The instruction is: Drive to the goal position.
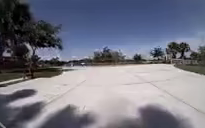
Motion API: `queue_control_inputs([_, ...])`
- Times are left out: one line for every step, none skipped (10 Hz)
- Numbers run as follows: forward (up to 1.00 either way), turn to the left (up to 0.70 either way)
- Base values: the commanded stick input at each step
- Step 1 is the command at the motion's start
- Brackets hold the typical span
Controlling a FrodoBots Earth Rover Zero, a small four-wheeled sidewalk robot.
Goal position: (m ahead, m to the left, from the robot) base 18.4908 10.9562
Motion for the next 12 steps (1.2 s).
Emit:
queue_control_inputs([0.85,0.34])
queue_control_inputs([0.85,0.34])
queue_control_inputs([0.85,0.31])
queue_control_inputs([0.85,0.00])
queue_control_inputs([0.85,0.00])
queue_control_inputs([0.85,0.00])
queue_control_inputs([0.85,0.00])
queue_control_inputs([0.85,0.00])
queue_control_inputs([0.85,0.00])
queue_control_inputs([0.85,0.00])
queue_control_inputs([0.85,0.00])
queue_control_inputs([0.85,0.00])
